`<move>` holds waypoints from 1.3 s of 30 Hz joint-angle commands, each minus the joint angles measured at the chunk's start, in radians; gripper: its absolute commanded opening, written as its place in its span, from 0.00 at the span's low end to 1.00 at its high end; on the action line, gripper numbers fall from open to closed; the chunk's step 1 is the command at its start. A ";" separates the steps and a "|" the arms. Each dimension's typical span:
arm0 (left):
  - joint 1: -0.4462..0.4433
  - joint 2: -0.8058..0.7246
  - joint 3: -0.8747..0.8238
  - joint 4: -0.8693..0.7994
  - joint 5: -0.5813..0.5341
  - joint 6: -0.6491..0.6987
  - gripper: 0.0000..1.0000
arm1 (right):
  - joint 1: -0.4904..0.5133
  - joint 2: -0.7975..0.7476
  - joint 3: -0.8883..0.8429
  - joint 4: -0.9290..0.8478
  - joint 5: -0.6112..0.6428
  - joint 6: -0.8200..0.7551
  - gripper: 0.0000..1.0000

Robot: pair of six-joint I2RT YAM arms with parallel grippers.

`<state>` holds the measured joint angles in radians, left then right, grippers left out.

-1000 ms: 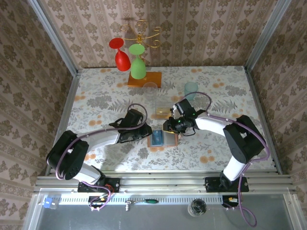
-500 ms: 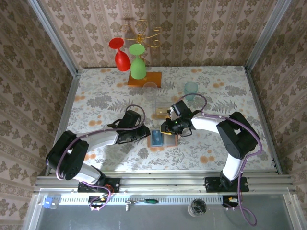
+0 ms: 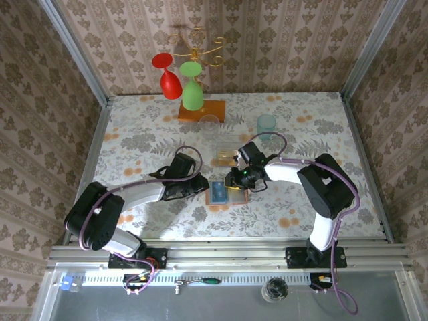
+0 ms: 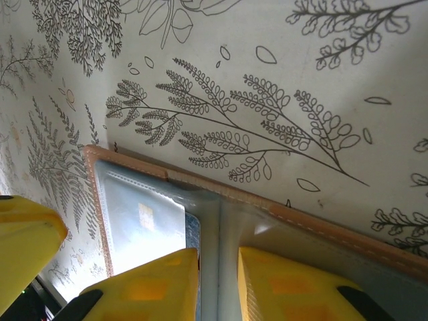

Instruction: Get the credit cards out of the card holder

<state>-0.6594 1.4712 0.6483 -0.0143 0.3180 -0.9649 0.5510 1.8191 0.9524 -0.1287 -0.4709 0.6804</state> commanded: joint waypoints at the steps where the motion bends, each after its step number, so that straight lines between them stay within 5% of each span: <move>1: 0.006 0.011 0.016 -0.009 0.016 0.027 0.17 | 0.006 0.018 -0.028 -0.026 0.057 -0.026 0.23; 17: 0.003 0.038 0.008 0.039 0.043 0.016 0.16 | 0.010 -0.136 0.002 -0.072 0.012 0.005 0.24; 39: -0.012 0.141 0.053 0.052 0.109 0.046 0.07 | 0.069 -0.102 -0.027 -0.025 0.016 0.053 0.25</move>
<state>-0.6670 1.5936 0.6842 0.0528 0.4168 -0.9504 0.6125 1.7016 0.9470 -0.1589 -0.4564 0.7155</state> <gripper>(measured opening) 0.073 0.249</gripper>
